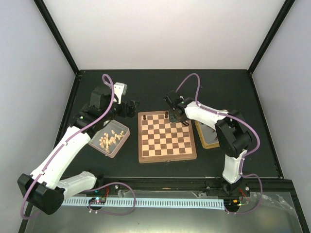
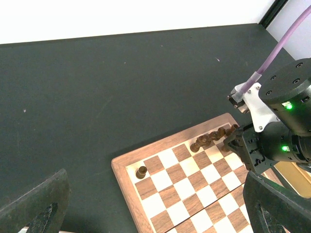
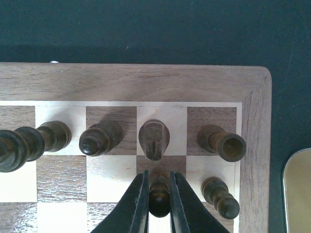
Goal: Set up the chess pieces on the board
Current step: Place the chess piece on the chessboard, then pick up the chess piece from the storage box, then place the chess piece on the chessboard, then pick up the chess piece from the storage box.
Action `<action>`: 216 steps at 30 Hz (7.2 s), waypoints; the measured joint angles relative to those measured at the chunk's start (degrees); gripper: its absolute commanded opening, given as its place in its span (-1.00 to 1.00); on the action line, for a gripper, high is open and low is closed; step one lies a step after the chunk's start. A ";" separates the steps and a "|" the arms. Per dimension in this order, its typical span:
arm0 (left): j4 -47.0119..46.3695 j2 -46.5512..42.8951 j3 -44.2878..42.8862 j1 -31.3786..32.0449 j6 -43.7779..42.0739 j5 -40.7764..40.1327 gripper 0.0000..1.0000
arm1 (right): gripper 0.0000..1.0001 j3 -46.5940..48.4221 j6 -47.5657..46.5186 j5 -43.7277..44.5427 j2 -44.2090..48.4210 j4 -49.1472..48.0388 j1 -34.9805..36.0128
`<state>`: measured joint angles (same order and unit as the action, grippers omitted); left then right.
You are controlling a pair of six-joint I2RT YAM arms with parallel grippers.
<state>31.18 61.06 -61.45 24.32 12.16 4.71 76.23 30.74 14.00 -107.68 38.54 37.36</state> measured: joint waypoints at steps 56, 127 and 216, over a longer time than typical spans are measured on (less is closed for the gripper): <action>0.00 0.00 0.00 0.00 -0.07 0.00 0.97 | -0.49 -30.27 -0.22 -5.68 22.18 -11.10 -34.40; -0.07 -0.39 0.11 0.00 -0.04 0.00 0.97 | -0.85 4.28 -3.43 -11.23 1.14 2.73 -0.94; -0.22 -0.44 0.11 0.00 -0.04 0.00 0.98 | -0.55 -32.22 -1.73 -7.10 20.09 -9.92 -29.66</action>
<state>30.96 60.62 -61.34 24.32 12.12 4.71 44.01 29.02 6.90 -87.59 28.62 7.70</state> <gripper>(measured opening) 0.988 0.230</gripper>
